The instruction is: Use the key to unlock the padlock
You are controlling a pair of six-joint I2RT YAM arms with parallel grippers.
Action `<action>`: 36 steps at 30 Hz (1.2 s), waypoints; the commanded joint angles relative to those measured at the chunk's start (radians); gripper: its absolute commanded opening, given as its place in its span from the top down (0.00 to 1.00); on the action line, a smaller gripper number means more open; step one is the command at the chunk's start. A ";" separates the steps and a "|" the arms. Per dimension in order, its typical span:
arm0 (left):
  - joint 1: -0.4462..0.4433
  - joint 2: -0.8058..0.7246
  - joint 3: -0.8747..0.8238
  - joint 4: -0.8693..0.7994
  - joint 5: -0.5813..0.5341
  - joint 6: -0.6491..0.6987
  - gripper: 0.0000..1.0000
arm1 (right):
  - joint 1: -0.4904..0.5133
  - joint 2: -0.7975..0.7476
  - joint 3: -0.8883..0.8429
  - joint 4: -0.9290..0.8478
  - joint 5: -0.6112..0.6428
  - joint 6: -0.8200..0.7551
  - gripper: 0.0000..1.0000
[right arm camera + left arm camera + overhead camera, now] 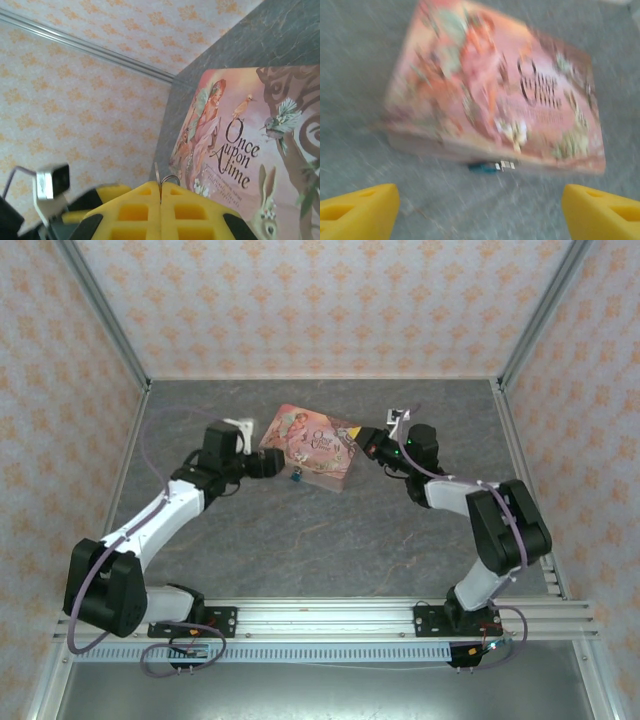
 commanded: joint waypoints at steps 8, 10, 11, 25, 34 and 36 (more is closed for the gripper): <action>-0.056 0.076 -0.190 0.351 0.069 -0.099 0.18 | 0.022 0.153 0.114 0.023 -0.001 0.058 1.00; -0.059 0.105 -0.188 0.381 0.070 -0.096 0.18 | 0.028 0.164 0.131 -0.028 0.000 0.032 1.00; -0.061 0.122 -0.189 0.400 0.070 -0.095 0.18 | 0.029 0.170 0.140 -0.049 0.001 0.020 1.00; -0.091 0.334 -0.153 0.560 0.087 -0.053 0.26 | 0.048 0.219 0.157 -0.181 0.023 -0.049 1.00; -0.098 0.421 -0.159 0.659 0.027 -0.018 0.31 | 0.050 0.225 0.156 -0.185 0.021 -0.063 1.00; -0.099 0.429 -0.161 0.670 0.009 -0.011 0.32 | 0.050 0.228 0.155 -0.189 0.020 -0.062 1.00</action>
